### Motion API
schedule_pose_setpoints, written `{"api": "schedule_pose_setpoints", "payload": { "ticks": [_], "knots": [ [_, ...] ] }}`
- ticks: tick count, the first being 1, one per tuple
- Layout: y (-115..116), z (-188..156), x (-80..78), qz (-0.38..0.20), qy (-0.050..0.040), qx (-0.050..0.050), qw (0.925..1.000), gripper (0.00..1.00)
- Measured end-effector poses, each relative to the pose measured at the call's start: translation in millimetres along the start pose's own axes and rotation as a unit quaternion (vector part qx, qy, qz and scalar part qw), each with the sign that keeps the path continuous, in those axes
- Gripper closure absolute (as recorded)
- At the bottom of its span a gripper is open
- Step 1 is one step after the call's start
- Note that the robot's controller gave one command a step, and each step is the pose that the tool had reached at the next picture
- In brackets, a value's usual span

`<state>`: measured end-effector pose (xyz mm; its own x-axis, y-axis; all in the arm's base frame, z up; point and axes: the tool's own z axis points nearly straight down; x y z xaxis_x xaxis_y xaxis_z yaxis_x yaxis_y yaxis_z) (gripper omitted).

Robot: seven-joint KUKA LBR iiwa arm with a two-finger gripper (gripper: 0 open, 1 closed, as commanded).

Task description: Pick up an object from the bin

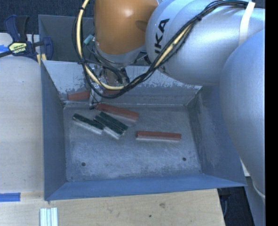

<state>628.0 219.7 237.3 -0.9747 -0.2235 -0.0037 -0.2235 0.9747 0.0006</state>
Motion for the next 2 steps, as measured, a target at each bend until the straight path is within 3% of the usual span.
{"api": "schedule_pose_setpoints", "payload": {
  "ticks": [2],
  "knots": [
    [-0.3,0.1,0.0,0.001,0.0002,0.000,1.0000,1.00]
  ]
}}
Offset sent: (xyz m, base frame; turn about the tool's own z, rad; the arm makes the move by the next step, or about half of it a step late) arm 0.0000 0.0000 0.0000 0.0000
